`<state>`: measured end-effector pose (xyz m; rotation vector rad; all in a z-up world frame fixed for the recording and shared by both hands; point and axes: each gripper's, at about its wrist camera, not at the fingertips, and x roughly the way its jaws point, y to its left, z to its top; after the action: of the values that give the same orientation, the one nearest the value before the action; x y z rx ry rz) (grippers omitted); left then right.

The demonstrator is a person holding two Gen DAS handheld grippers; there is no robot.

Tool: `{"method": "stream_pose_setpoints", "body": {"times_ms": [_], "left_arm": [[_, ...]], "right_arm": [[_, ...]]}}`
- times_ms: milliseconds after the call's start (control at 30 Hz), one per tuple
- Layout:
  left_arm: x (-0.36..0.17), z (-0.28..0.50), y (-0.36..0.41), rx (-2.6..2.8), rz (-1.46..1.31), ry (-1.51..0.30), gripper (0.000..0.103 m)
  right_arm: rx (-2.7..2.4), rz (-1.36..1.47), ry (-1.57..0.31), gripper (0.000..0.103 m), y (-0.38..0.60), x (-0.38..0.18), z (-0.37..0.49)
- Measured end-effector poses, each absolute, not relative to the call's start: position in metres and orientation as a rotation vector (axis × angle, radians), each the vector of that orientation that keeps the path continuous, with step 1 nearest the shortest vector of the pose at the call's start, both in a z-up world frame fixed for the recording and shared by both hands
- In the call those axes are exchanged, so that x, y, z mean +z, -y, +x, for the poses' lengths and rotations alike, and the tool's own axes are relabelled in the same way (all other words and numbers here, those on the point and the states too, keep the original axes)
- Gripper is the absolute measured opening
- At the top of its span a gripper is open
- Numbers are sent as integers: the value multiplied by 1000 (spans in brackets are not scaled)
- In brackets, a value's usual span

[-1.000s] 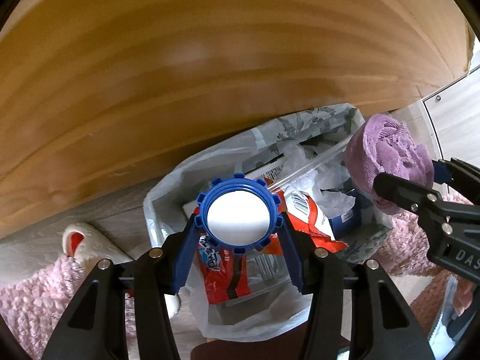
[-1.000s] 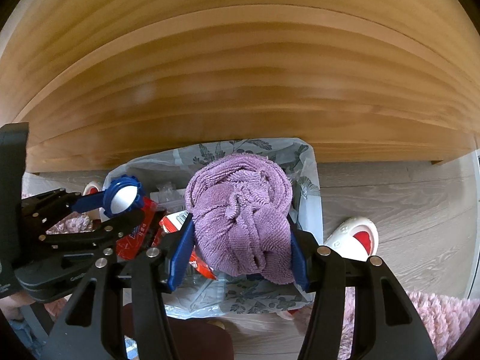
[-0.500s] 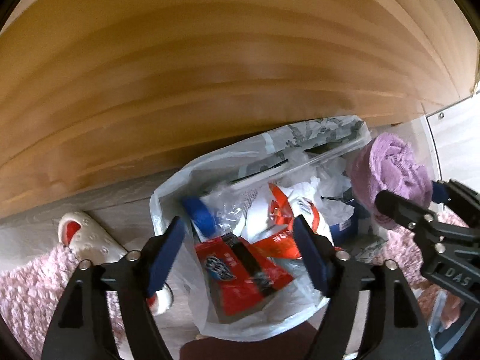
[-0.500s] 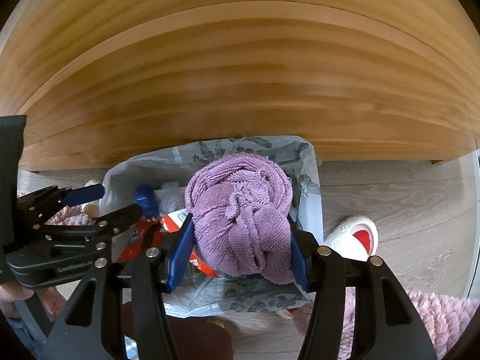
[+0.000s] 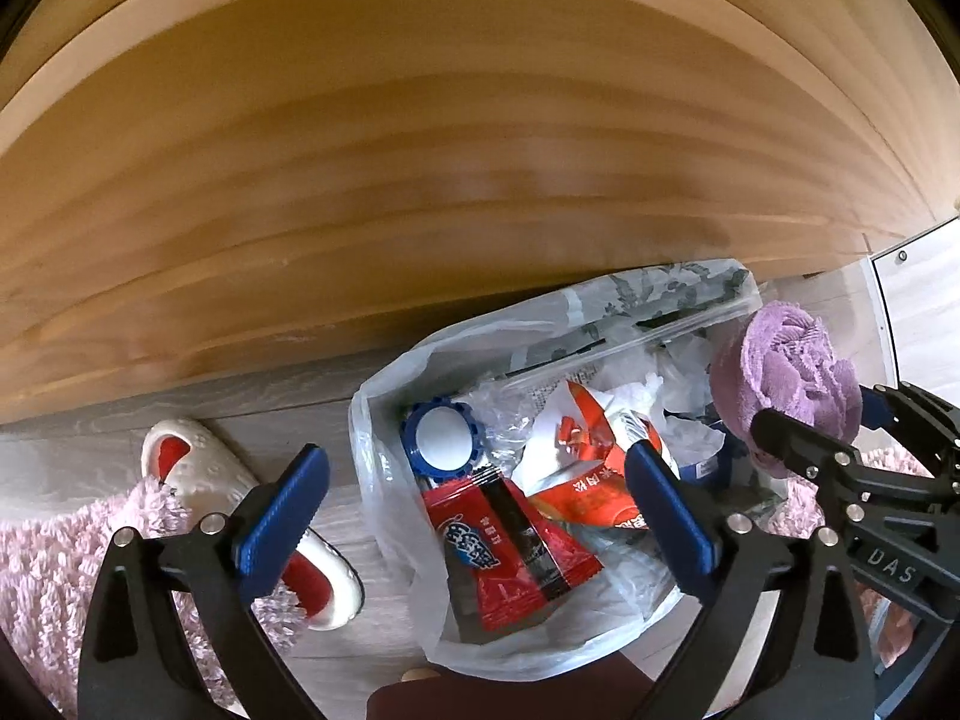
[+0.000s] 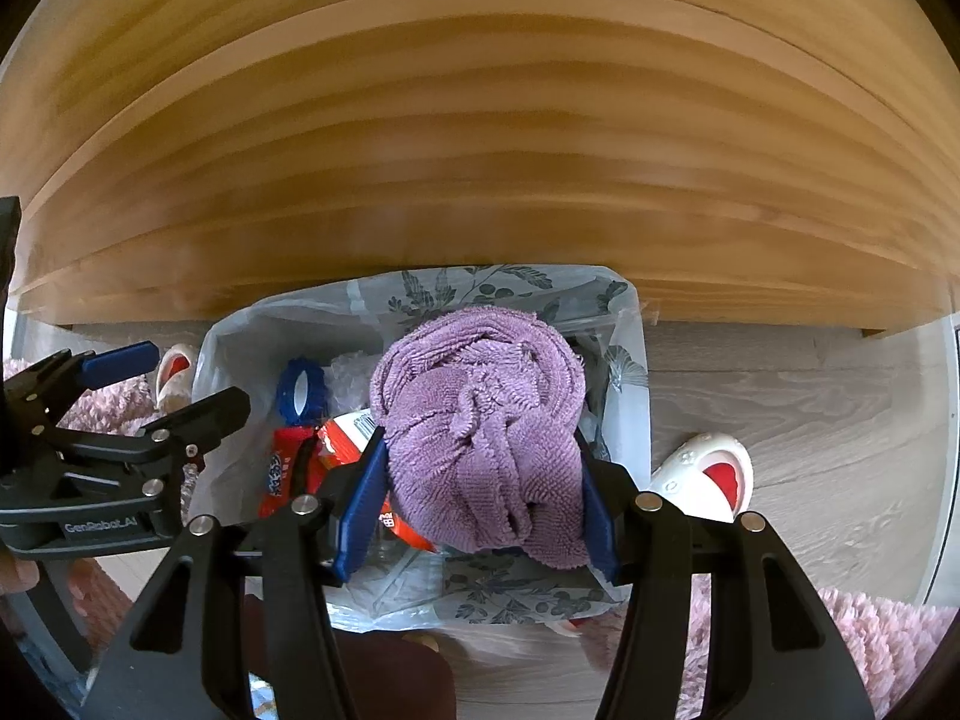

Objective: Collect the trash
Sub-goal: 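Lower the purple towel into the bin and open the right tool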

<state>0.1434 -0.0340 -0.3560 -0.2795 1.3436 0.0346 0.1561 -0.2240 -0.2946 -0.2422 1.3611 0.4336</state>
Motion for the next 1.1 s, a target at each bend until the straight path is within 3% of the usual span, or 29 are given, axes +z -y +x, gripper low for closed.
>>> {"method": "stream_pose_setpoints", "body": {"times_ms": [1100], "left_arm": [[-363, 144, 11, 126, -341, -1375, 95]], "right_arm": [[385, -370, -1476, 56, 213, -346, 165]]}}
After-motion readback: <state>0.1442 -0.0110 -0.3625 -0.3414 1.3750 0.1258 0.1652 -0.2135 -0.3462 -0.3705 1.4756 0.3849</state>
